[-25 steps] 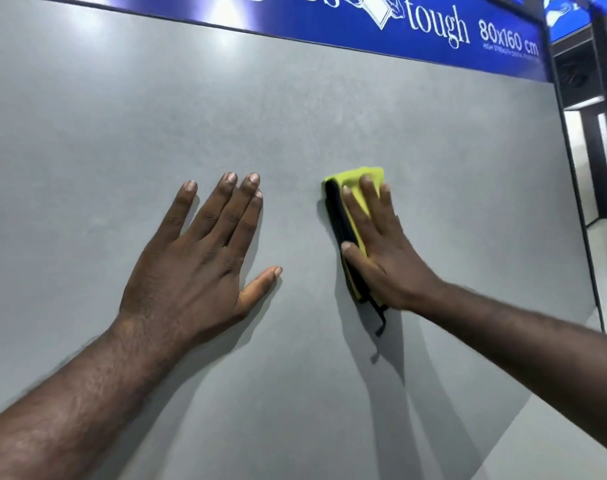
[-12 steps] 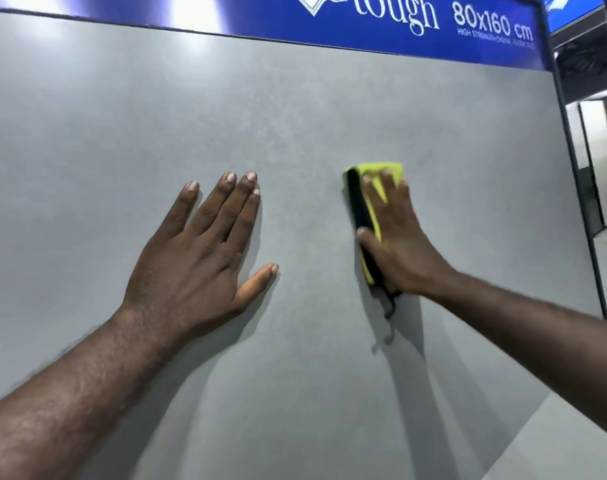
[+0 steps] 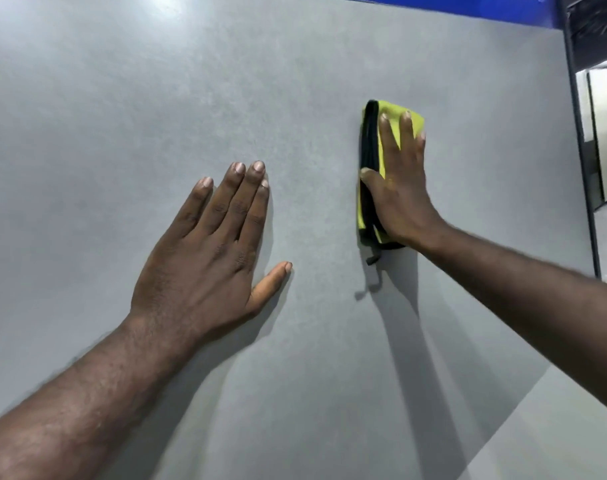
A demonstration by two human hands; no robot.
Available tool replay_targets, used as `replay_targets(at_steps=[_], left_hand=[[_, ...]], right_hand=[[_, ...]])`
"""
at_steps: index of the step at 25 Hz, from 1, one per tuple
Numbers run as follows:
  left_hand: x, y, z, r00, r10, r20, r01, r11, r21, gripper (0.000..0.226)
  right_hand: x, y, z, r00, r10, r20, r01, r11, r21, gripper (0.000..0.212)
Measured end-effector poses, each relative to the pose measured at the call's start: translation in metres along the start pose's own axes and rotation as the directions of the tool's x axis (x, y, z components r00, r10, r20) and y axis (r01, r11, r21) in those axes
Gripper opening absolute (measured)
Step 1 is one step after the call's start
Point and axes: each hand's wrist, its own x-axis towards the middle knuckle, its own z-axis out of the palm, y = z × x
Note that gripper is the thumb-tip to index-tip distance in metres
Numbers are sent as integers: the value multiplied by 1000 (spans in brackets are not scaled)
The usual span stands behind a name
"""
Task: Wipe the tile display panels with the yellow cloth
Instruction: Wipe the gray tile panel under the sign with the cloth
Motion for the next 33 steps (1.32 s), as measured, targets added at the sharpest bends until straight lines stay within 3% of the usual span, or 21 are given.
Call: replay_targets(at_steps=[2, 5, 10, 15, 19, 20, 23, 24, 25, 28, 29, 31, 33], left_hand=[[-1, -1, 2, 1000, 1, -1, -1, 1000, -2, 94], [0, -1, 4, 1000, -12, -19, 12, 1000, 1, 94], [-2, 0, 4, 999, -24, -36, 23, 999, -27, 94], [9, 7, 5, 999, -16, -52, 14, 999, -35, 95], [30, 22, 11, 998, -32, -56, 30, 999, -39, 94], [40, 29, 12, 998, -32, -60, 30, 999, -41, 94], [66, 49, 19, 996, -66, -51, 64, 997, -44, 94], [73, 56, 21, 995, -83, -47, 81, 996, -39, 95], [78, 61, 22, 995, -93, -43, 92, 995, -32, 96], [101, 75, 22, 997, -79, -19, 79, 997, 10, 96], [108, 78, 22, 997, -75, -8, 75, 997, 29, 96], [127, 94, 26, 996, -87, 20, 85, 994, 63, 97], [136, 109, 30, 992, -121, 34, 118, 991, 67, 100]], right_hand=[[-13, -20, 7, 995, -100, 24, 101, 994, -36, 76], [-69, -2, 2, 954, -247, 170, 264, 961, -86, 75], [-7, 7, -12, 1000, -2, 30, 4, 997, -75, 78], [-48, 32, -8, 968, -197, 157, 209, 976, -64, 75], [24, 51, -18, 999, 10, -39, -12, 999, -35, 77], [25, 50, -18, 999, -12, -40, 10, 999, -39, 76], [-25, 77, -18, 951, -293, 98, 300, 951, -68, 74], [-29, 100, -25, 941, -321, 113, 331, 940, -87, 74], [-19, 119, -30, 951, -293, 93, 302, 947, -106, 73], [47, 137, -45, 999, 11, -31, -12, 1000, -25, 77], [55, 131, -44, 999, 39, -31, -39, 999, -13, 77], [35, 129, -44, 986, -163, 27, 164, 986, -38, 77], [-2, 154, -46, 927, -358, 112, 366, 929, -56, 76]])
